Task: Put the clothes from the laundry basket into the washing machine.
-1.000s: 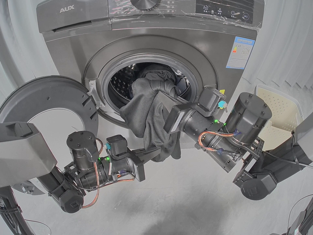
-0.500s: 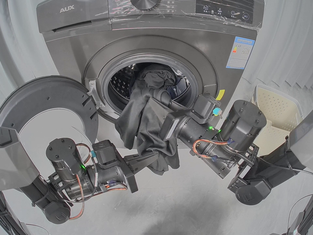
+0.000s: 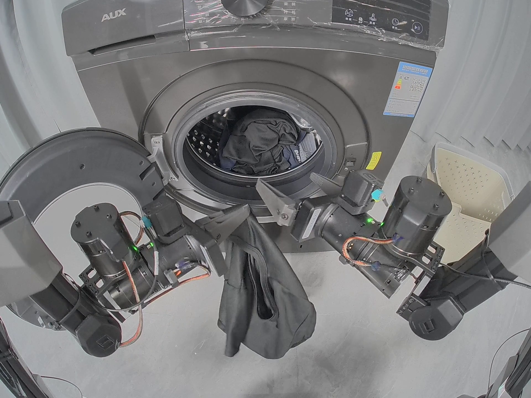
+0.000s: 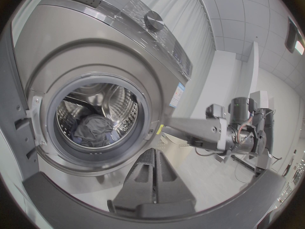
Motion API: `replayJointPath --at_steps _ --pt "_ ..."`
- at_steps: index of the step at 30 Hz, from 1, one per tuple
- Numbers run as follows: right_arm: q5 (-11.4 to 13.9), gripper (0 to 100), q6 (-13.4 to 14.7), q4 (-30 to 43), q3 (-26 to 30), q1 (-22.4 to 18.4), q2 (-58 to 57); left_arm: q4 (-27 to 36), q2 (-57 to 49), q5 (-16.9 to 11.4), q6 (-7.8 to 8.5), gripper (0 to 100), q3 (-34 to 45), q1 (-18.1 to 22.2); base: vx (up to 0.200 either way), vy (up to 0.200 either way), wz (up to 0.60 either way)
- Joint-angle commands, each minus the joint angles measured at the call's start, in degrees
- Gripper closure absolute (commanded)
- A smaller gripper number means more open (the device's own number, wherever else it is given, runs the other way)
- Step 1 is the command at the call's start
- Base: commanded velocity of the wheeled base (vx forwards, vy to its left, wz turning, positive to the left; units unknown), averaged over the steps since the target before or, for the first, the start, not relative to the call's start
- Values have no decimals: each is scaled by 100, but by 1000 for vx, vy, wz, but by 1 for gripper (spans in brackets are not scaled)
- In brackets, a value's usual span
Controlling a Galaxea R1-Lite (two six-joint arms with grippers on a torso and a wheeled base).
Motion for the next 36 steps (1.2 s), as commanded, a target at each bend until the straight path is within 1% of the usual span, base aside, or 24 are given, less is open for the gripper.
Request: replayJointPath --at_steps 1,3,4,5,8,12,18,22,24,30,33,36 --pt "2 0 -190 -27 318 -264 -61 -3 147 211 1 100 -313 93 0 0 0" --pt "29 0 -269 -63 468 -344 -52 -3 165 334 1 100 -419 111 0 0 0" --pt "82 0 -304 -80 573 -379 -44 -3 156 422 1 100 -489 120 0 0 0" --pt "99 0 -304 -80 600 -379 -44 -3 156 440 1 100 -507 120 0 0 0" --pt "99 0 -321 -80 670 -396 -44 -3 112 449 1 100 -577 129 0 0 0" --pt "108 0 -444 -36 784 -414 -26 -12 50 475 1 100 -691 129 0 0 0" --pt "117 0 -409 -98 846 -370 387 -12 24 466 10 100 -700 120 0 0 0" --pt "275 0 -392 -177 837 -282 721 -12 24 484 10 100 -806 129 0 0 0" --pt "275 0 -401 -238 846 -150 818 -12 24 493 19 100 -832 129 0 0 0" --pt "284 0 -418 -247 969 210 923 -12 68 651 19 100 -990 129 0 0 0" --pt "284 0 -436 -238 916 245 1046 -12 59 677 10 100 -1060 129 0 0 0" --pt "284 0 -453 -238 784 166 1196 -12 33 677 10 100 -1060 129 0 0 0"
